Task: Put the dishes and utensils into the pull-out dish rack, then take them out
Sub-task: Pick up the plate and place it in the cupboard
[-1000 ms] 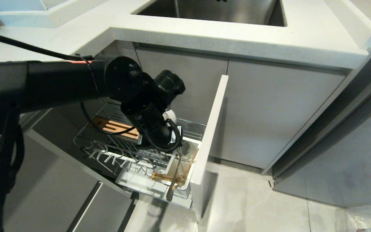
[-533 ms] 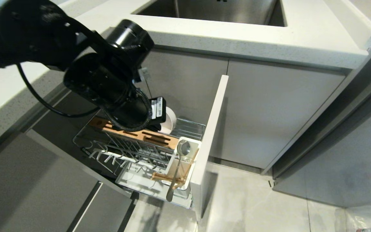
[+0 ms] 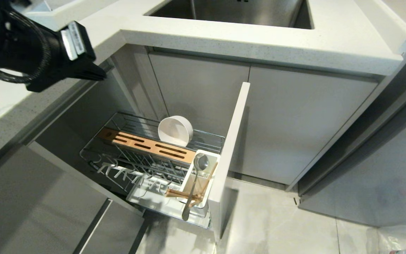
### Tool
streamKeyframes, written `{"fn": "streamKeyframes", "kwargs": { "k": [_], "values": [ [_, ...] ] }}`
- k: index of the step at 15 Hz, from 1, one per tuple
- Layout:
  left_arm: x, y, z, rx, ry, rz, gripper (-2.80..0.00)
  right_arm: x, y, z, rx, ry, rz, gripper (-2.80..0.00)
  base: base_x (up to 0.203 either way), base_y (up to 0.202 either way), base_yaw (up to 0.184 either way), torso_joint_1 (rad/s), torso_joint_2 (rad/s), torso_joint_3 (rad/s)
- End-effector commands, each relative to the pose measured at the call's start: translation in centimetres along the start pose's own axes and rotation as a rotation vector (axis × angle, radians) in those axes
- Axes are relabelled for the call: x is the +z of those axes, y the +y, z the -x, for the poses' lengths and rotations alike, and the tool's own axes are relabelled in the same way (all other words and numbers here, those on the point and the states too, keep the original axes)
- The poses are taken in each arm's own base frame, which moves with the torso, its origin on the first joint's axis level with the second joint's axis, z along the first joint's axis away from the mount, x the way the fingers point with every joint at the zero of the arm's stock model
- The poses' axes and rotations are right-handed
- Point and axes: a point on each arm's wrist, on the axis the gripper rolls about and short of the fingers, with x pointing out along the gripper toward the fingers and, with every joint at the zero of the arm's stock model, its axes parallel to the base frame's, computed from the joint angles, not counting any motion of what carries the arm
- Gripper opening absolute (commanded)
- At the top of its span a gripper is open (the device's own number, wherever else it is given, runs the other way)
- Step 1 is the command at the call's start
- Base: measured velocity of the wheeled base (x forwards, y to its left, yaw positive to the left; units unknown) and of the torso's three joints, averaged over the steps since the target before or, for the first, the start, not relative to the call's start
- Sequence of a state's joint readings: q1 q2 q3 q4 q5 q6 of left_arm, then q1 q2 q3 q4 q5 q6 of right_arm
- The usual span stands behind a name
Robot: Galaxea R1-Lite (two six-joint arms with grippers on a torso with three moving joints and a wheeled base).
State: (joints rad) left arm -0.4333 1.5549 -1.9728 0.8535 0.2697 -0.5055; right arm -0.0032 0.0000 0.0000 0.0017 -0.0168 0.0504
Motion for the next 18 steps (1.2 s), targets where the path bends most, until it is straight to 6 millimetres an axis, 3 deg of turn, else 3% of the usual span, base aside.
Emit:
{"fn": "streamKeyframes", "kwargs": {
  "k": [1, 4, 5, 9, 14, 18],
  "values": [
    [1.2, 1.7, 2.6, 0.027, -0.091, 0.046, -2.8, 0.0, 0.0, 0.0, 0.0, 0.001, 0.0, -2.8, 0.0, 0.0, 0.0, 0.0, 0.0, 0.0],
    [2.1, 3.7, 3.8, 0.118, -0.172, 0.08, -2.8, 0.0, 0.0, 0.0, 0.0, 0.001, 0.0, -2.8, 0.0, 0.0, 0.0, 0.0, 0.0, 0.0],
    [2.3, 4.2, 4.0, 0.161, -0.193, 0.076, 0.0, 0.0, 0.0, 0.0, 0.0, 0.001, 0.0, -2.8, 0.0, 0.0, 0.0, 0.0, 0.0, 0.0],
    [3.4, 5.8, 4.3, 0.309, -0.301, 0.112, 0.0, 0.0, 0.0, 0.0, 0.0, 0.001, 0.0, -2.8, 0.0, 0.0, 0.0, 0.0, 0.0, 0.0],
    [4.3, 8.1, 2.2, 0.574, -0.349, 0.127, 0.0, 0.0, 0.0, 0.0, 0.0, 0.001, 0.0, -2.8, 0.0, 0.0, 0.0, 0.0, 0.0, 0.0],
    [4.4, 9.1, 1.1, 0.664, -0.32, 0.108, 0.0, 0.0, 0.0, 0.0, 0.0, 0.001, 0.0, -2.8, 0.0, 0.0, 0.0, 0.0, 0.0, 0.0]
  ]
}}
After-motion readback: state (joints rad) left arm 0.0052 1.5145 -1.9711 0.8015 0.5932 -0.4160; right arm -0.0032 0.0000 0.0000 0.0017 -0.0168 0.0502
